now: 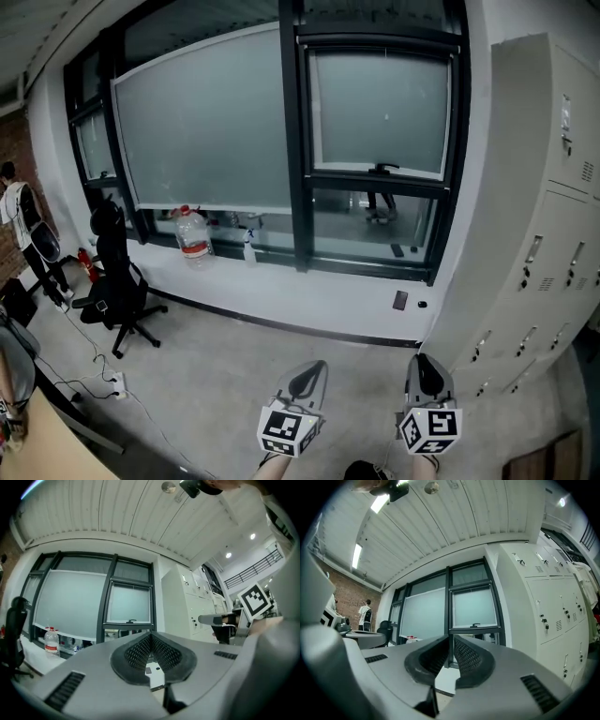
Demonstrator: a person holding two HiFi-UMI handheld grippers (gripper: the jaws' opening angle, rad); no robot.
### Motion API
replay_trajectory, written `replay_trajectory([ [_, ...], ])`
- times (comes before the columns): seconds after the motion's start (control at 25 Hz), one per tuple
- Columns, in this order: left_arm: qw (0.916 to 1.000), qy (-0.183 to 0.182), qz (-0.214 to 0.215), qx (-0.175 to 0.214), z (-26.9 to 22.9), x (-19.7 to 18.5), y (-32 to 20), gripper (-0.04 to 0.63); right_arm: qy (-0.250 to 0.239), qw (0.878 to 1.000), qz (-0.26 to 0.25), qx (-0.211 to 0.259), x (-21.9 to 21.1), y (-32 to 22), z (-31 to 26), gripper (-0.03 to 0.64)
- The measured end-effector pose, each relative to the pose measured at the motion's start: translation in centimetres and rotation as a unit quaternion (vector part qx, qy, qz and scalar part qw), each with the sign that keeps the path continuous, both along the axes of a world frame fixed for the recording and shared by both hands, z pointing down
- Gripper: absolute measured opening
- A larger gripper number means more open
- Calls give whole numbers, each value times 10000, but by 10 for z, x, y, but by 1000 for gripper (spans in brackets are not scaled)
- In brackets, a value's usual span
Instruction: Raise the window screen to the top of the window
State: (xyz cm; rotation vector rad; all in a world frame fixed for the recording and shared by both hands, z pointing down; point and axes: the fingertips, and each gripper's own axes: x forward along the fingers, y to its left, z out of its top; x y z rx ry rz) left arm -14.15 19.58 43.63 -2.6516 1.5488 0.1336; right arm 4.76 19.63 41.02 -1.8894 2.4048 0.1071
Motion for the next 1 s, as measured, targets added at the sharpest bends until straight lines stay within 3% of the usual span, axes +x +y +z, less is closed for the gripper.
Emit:
replay_trajectory([
  [0.16,9996,146,-219,-58,-2,-23,31,3,-27,9998,-217,8,-22,27,-3,38],
  [0.36,9994,263,-245,-21,-5,-24,75,3,-119,9997,-173,89,-23,73,-10,38],
  [0.64,9989,463,-107,-54,2,11,182,3,-226,9997,-57,-28,7,197,1,13],
  [0.84,9992,331,-32,-203,13,35,264,3,120,9998,142,-72,22,283,7,6],
  [1.0,9996,244,57,-145,0,51,310,3,94,9999,97,-43,27,332,-2,6],
])
